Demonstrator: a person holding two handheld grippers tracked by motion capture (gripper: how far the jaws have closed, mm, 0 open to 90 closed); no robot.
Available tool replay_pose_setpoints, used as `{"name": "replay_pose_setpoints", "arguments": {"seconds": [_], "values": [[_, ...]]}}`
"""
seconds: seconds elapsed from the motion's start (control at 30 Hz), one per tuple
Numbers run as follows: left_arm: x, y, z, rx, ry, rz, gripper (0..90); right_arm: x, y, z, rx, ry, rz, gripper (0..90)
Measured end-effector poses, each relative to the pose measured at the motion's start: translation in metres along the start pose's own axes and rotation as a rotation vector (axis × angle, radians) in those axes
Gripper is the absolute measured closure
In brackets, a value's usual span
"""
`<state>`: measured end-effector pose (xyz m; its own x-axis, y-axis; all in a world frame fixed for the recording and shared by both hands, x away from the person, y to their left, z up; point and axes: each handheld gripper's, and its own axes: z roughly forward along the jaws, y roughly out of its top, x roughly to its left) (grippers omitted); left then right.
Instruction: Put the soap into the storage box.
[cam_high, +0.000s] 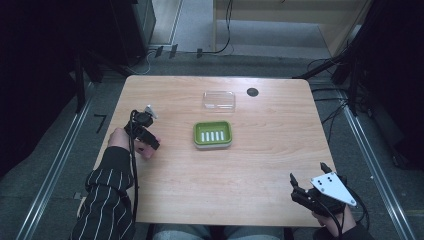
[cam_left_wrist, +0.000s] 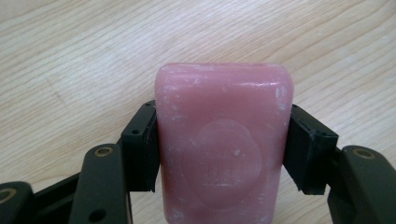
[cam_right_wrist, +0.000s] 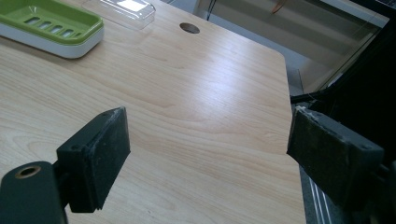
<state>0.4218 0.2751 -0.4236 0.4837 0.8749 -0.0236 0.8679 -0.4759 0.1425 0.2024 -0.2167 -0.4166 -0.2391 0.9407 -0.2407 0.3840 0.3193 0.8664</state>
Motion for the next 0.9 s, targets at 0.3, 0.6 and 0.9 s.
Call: {"name": "replay_pose_setpoints", "arguments": {"seconds": [0.3, 0.6, 0.9], "values": [[-0.012, 0.008, 0.000, 0.008, -0.006, 0.050, 38.3, -0.001, -0.001, -0.001, 0.002, -0.001, 0.000, 13.9], [-0.026, 0.020, 0.005, 0.023, -0.008, 0.108, 38.4, -0.002, -0.003, -0.003, 0.007, -0.011, 0.006, 13.9], [-0.041, 0.034, 0.004, 0.030, -0.007, 0.169, 38.3, -0.005, -0.005, -0.007, 0.014, -0.026, 0.012, 13.9]]}}
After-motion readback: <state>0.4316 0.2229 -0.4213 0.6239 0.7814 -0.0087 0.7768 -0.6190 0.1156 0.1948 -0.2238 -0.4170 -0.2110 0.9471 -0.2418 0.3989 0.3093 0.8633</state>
